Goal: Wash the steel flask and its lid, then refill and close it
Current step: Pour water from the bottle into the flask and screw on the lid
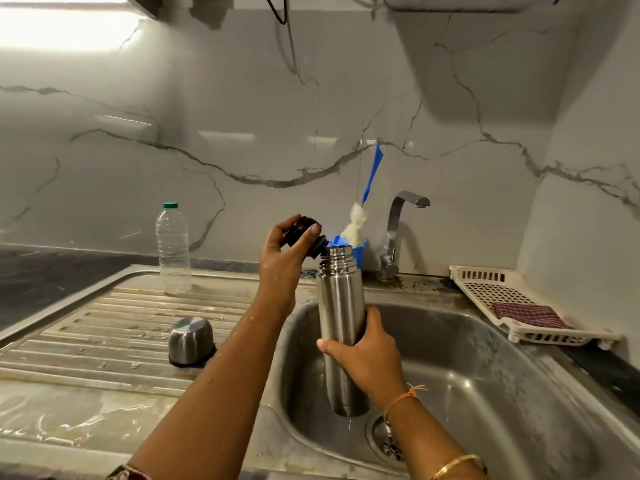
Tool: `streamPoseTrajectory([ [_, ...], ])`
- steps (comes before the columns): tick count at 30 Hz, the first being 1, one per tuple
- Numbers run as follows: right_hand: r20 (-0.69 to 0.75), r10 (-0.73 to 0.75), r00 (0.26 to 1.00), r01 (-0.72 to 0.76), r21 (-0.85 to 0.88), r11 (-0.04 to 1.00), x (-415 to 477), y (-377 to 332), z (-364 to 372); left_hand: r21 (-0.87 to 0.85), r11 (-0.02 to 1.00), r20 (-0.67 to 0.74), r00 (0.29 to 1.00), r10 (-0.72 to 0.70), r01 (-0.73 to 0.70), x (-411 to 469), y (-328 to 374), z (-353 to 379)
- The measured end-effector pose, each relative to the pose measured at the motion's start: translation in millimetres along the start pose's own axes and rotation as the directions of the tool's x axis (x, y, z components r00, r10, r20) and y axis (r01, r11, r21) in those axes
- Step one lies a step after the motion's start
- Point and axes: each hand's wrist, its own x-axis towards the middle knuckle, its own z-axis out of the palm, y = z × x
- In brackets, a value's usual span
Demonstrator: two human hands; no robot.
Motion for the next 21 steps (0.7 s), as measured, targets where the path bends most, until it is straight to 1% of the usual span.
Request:
streamPoseTrajectory([
  [4, -0.002, -0.016, 1.000, 0.016, -0.093, 0.996, 0, 0, -1, -0.046, 0.999, 0.005, 1.000, 0.011, -0.011, 1, 0, -2],
  [7, 0.005, -0.034, 0.999, 0.035, -0.163, 0.986, -1, -2, -1, -0.039, 0.999, 0.028, 1.000, 0.009, -0.008, 1, 1, -1],
  [13, 0.062, -0.045, 0.997, 0.056, -0.189, 0.980, -1, -2, 1, -0.033, 0.999, 0.071, 0.997, 0.029, -0.027, -8, 5, -1],
  [16, 0.066, -0.052, 0.996, 0.064, -0.196, 0.979, -2, -2, 0, -0.033, 0.999, 0.104, 0.994, 0.035, -0.031, -7, 3, -7],
  [19, 0.066, -0.058, 0.996, 0.069, -0.163, 0.984, -2, -1, -1, -0.012, 0.999, 0.095, 0.995, 0.039, -0.038, -4, -3, -14],
  [21, 0.075, -0.066, 0.995, 0.078, -0.167, 0.983, -2, -1, -1, -0.017, 1.000, 0.098, 0.995, 0.019, -0.017, -2, -6, -18],
])
